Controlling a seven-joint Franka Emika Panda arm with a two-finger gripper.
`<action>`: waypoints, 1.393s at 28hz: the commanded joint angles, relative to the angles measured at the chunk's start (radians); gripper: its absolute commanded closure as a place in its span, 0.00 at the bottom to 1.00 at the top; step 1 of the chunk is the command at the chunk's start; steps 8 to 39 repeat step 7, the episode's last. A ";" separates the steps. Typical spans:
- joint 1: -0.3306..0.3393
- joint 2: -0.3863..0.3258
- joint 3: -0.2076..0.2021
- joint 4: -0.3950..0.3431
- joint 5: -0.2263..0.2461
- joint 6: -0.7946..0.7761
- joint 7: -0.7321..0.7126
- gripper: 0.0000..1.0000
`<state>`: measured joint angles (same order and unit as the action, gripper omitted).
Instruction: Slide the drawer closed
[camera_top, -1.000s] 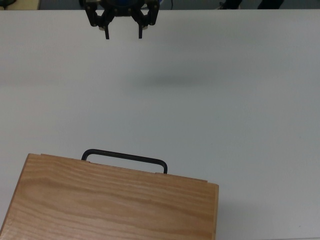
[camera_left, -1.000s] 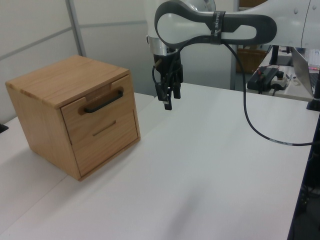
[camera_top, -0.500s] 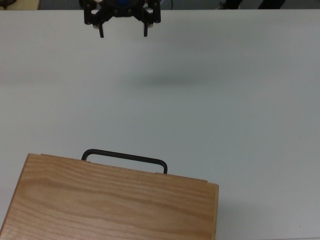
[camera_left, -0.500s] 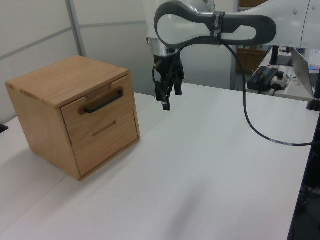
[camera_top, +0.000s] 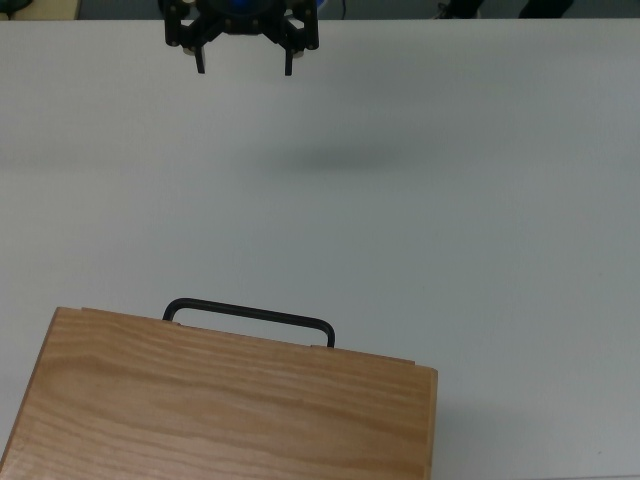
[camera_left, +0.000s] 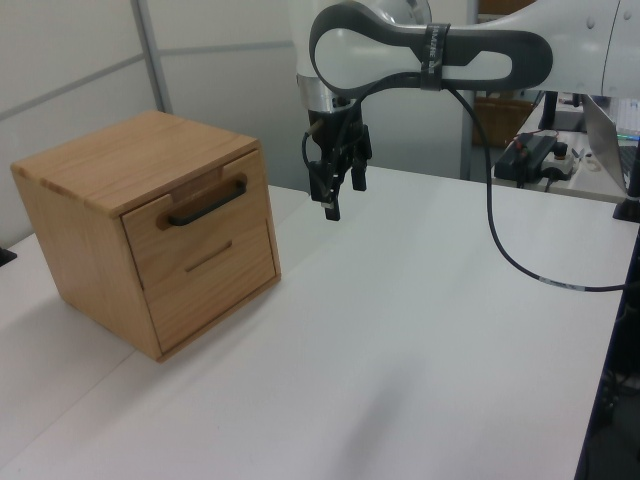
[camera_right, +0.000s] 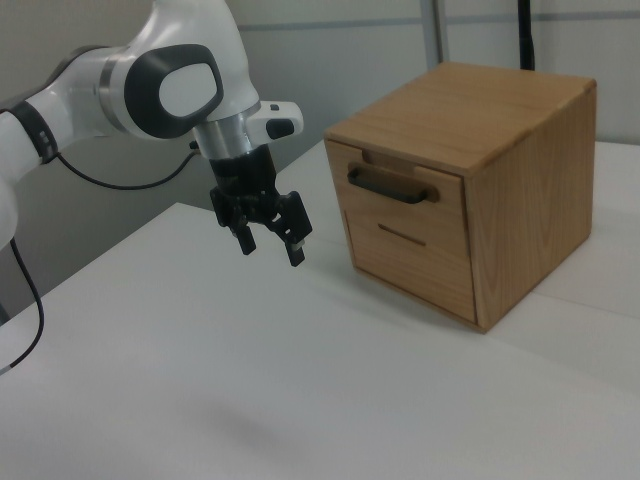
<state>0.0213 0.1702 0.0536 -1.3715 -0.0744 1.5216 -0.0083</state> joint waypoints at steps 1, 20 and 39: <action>0.000 -0.015 -0.006 -0.021 0.024 0.000 0.021 0.00; 0.000 -0.026 -0.015 -0.021 0.039 0.025 0.085 0.00; 0.000 -0.026 -0.015 -0.021 0.039 0.025 0.085 0.00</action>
